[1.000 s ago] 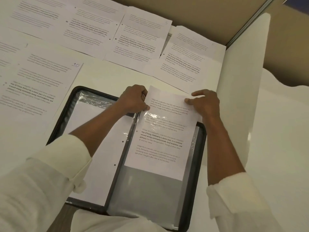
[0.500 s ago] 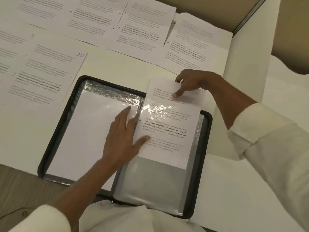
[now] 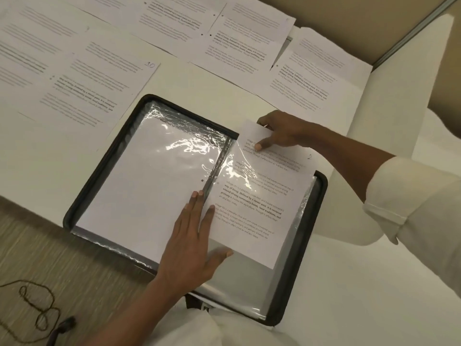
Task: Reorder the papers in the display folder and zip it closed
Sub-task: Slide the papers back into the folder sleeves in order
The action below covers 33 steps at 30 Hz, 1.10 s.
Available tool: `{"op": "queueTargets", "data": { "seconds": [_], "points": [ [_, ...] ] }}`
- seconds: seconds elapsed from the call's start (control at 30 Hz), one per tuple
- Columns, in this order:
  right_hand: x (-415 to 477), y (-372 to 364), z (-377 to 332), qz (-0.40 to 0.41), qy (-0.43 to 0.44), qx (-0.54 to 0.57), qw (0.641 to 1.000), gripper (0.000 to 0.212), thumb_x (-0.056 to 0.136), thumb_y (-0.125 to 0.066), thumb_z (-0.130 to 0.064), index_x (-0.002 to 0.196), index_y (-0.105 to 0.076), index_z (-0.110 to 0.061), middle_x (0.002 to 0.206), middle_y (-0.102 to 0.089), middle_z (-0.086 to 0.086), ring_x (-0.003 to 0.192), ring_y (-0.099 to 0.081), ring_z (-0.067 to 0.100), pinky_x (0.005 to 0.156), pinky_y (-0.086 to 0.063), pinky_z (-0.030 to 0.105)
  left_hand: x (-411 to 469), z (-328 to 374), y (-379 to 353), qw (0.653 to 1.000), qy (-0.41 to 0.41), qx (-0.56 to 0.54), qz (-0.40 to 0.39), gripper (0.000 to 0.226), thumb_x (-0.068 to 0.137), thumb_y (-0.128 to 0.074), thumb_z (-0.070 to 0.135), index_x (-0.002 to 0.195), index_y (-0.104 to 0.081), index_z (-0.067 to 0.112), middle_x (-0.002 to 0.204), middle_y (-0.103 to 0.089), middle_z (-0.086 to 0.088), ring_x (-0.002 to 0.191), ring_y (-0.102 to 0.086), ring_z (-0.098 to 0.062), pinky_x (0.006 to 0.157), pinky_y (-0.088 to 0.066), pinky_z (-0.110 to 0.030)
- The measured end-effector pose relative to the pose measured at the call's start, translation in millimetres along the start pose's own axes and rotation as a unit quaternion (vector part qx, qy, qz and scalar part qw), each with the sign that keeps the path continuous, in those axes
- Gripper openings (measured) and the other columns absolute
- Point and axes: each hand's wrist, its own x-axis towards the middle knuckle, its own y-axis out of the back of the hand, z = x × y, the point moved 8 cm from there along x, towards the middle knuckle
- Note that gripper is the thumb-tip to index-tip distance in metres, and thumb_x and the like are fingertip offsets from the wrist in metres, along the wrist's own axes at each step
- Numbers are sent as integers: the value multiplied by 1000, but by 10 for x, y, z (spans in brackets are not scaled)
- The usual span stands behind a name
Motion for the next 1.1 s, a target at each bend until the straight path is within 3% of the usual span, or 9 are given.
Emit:
{"op": "queueTargets", "data": {
  "seconds": [0.1, 0.2, 0.37, 0.5, 0.6, 0.73, 0.87, 1.0, 1.1],
  "points": [
    [-48, -70, -82, 0, 5, -9, 1000, 65, 75, -91, -47, 124, -65, -15, 118, -69, 1, 105, -67, 22, 93, -56, 41, -92, 3, 6, 1000, 5, 4, -2, 109, 89, -72, 70, 164, -30, 2, 177, -6, -19, 164, -8, -35, 125, -31, -62],
    [-62, -141, -135, 16, 15, -67, 998, 76, 63, -98, -48, 120, -60, -16, 111, -67, -1, 98, -65, 21, 86, -57, 41, -208, -2, 18, 1000, 10, 2, -2, 113, 86, -75, 69, 165, -28, 3, 177, -5, -17, 164, -8, -35, 126, -30, -61],
    [-60, -185, -136, 23, 11, -67, 997, 72, 59, -103, -33, 115, -58, -21, 110, -68, -1, 98, -65, 22, 82, -55, 37, -362, -30, 64, 1000, 16, -18, 1, 114, 86, -75, 69, 165, -26, 2, 177, -4, -17, 164, -8, -36, 124, -32, -63],
    [-40, -251, -146, -5, 11, -19, 1000, 51, 82, -89, -20, 119, -55, -25, 116, -72, 1, 98, -68, 17, 76, -53, 32, -413, -23, 109, 1000, 6, -28, 12, 112, 88, -75, 68, 163, -29, -1, 176, -7, -20, 163, -11, -38, 123, -33, -64],
    [-67, -278, -170, -11, 9, 17, 1000, 46, 91, -81, -25, 125, -50, -26, 118, -70, 5, 101, -68, 20, 77, -54, 33, -433, -35, 113, 999, 7, -30, 16, 111, 89, -74, 69, 163, -29, 0, 176, -8, -19, 163, -11, -38, 123, -34, -64],
    [-165, -246, -224, 64, 8, 23, 998, 68, 70, -97, -34, 121, -53, -24, 103, -67, 4, 96, -64, 23, 86, -53, 43, -456, -34, 116, 999, 10, -25, 23, 109, 90, -71, 71, 163, -30, 1, 176, -9, -19, 163, -12, -38, 122, -35, -63],
    [-168, -305, -135, 111, -8, 46, 993, 55, 68, -99, -32, 104, -58, -30, 91, -72, -2, 92, -66, 20, 86, -54, 43, -459, -39, 104, 999, 10, -31, 23, 108, 90, -69, 72, 162, -32, 1, 176, -10, -20, 163, -12, -39, 122, -35, -64],
    [-166, -409, -143, 76, -8, 80, 994, 33, 90, -83, -26, 110, -56, -29, 112, -73, 4, 96, -65, 8, 81, -52, 36, -466, -34, 114, 999, -1, -25, 26, 110, 89, -71, 71, 162, -30, 0, 176, -11, -21, 163, -14, -39, 121, -36, -64],
    [-186, -423, -170, 63, -11, 87, 994, 53, 83, -89, -34, 121, -52, -26, 115, -69, 2, 98, -64, 10, 76, -48, 33, -471, -30, 132, 999, -3, -25, 23, 111, 89, -71, 73, 162, -30, 0, 176, -11, -21, 163, -14, -39, 122, -35, -63]
  ]
}}
